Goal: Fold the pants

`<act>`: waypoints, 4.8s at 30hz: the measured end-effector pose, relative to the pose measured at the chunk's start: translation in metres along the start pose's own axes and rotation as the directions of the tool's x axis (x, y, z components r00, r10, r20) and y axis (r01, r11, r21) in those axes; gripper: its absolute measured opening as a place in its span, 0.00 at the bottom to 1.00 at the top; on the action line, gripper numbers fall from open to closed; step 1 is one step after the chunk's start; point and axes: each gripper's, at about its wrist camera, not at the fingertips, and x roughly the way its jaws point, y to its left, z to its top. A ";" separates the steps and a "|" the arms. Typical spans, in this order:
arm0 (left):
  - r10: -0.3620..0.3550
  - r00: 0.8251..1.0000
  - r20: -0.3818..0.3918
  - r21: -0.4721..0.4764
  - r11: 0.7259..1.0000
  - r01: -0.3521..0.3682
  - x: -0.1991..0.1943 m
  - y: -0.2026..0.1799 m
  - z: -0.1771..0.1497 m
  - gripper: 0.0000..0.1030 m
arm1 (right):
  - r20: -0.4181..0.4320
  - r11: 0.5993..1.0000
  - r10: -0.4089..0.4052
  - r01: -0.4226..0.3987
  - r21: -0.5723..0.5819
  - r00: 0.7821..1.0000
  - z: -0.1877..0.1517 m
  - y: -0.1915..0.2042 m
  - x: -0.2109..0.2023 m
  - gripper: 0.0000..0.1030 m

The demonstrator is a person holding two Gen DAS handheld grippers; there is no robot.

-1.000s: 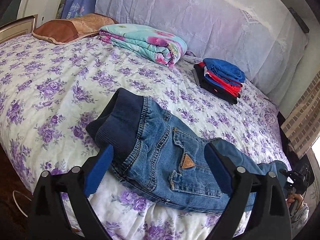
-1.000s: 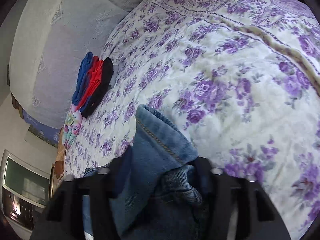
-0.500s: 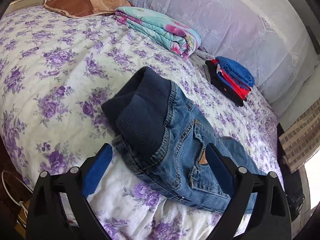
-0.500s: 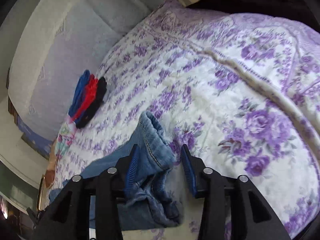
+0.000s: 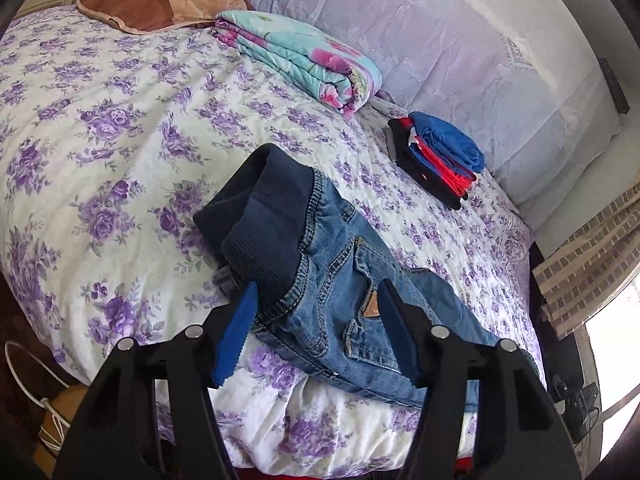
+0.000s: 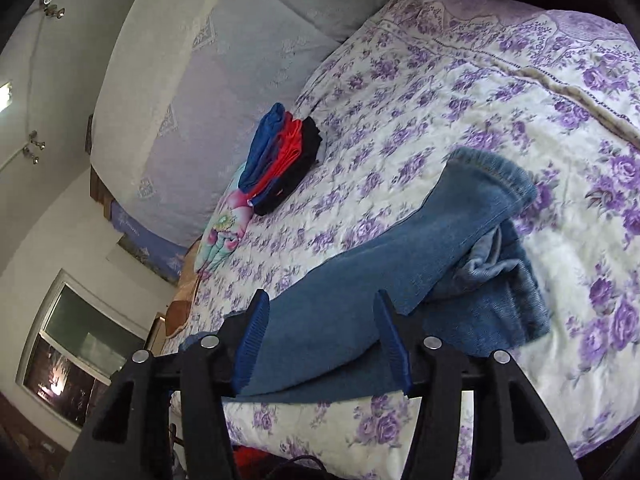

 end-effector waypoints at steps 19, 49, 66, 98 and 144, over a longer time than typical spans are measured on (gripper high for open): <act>-0.011 0.999 -0.038 -0.060 0.998 0.009 0.020 0.017 0.002 0.25 | -0.086 0.998 0.046 -0.043 0.037 0.995 -0.011 0.003 0.010 0.54; -0.156 0.986 0.056 -0.006 0.988 0.157 -0.021 -0.022 0.031 0.17 | -0.003 0.992 0.106 -0.106 0.062 0.994 0.017 -0.005 0.021 0.05; -0.146 0.986 0.075 -0.018 0.989 0.148 0.031 -0.054 0.093 0.17 | -0.063 0.998 0.060 -0.058 0.036 0.996 0.090 0.012 0.050 0.06; -0.162 0.984 0.078 -0.035 0.986 0.165 0.029 -0.045 0.096 0.17 | -0.035 0.985 0.122 -0.116 0.129 0.992 0.076 0.003 0.053 0.06; -0.069 0.987 -0.147 -0.155 0.987 0.046 0.200 0.009 0.166 0.14 | -0.166 0.977 -0.090 0.120 0.179 0.982 0.103 -0.049 0.122 0.75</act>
